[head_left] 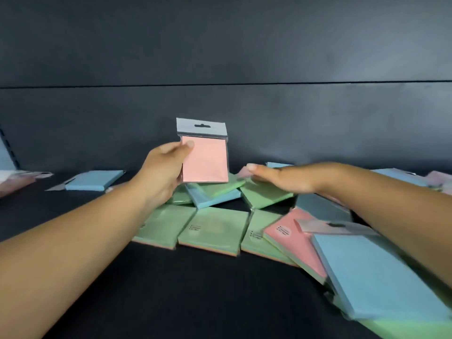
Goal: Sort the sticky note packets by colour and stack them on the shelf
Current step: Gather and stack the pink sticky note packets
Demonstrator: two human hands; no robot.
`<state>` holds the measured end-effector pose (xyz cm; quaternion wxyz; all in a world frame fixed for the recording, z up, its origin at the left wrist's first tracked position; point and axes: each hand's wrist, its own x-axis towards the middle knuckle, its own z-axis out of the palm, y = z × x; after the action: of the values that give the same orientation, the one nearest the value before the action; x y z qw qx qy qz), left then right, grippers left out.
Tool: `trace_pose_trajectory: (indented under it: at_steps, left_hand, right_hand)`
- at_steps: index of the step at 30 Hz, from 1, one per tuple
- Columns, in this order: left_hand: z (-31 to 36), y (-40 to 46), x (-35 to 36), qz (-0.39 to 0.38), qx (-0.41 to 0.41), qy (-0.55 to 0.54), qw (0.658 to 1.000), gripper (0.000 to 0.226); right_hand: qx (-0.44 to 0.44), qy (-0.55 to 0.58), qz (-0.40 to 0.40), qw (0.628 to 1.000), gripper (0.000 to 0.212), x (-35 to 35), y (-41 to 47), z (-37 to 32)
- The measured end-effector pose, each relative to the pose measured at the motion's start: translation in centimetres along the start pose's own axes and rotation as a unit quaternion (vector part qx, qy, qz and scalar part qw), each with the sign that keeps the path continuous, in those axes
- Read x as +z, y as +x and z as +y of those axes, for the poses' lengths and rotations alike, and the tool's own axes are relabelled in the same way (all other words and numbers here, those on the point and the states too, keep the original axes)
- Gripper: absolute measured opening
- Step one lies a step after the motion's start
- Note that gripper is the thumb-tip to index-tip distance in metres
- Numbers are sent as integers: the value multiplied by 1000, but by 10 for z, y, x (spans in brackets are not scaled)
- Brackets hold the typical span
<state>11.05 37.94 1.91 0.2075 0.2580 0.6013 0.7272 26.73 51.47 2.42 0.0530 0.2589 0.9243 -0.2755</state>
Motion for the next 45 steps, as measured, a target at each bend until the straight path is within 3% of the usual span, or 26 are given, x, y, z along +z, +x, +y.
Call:
trace_pose_trajectory:
  at_steps: [3, 7, 12, 16, 18, 22, 27, 30, 35, 39, 42, 45]
  left_hand:
    - [-9, 6, -2, -8, 12, -17, 1000, 13]
    - [-21, 9, -5, -28, 26, -10, 999, 17]
    - [-26, 7, -1, -30, 38, 2, 999, 16]
    - [-27, 7, -2, -39, 37, -15, 998, 17]
    - [-27, 7, -2, -37, 35, -19, 999, 16]
    - [-28, 7, -1, -33, 39, 3, 999, 16]
    - [-27, 6, -1, -30, 39, 8, 999, 16]
    - [-27, 6, 0, -29, 48, 24, 998, 15]
    - [-29, 9, -2, -24, 49, 31, 998, 15]
    - [-30, 10, -1, -28, 48, 29, 998, 14]
    - [-29, 9, 0, -29, 46, 21, 998, 15]
    - [-28, 8, -1, -30, 45, 17, 998, 16]
  right_hand:
    - [53, -22, -43, 997, 65, -12, -23, -5]
    - [132, -117, -38, 984, 85, -28, -20, -16]
    - [84, -128, 110, 982, 74, -28, 28, -21]
    - [44, -112, 21, 993, 61, -2, 41, -6]
    - [55, -125, 18, 991, 60, 3, 37, 4]
    - [65, -37, 47, 996, 55, -2, 25, 12]
    - [111, 77, 168, 977, 38, -14, 35, 23]
    - [138, 116, 152, 972, 27, -21, 46, 20]
    - [168, 198, 153, 953, 31, -30, 50, 12]
    - [123, 335, 181, 916, 16, -42, 43, 10]
    - [51, 346, 252, 902, 17, -51, 33, 7]
    - [25, 361, 271, 892, 15, -56, 23, 4]
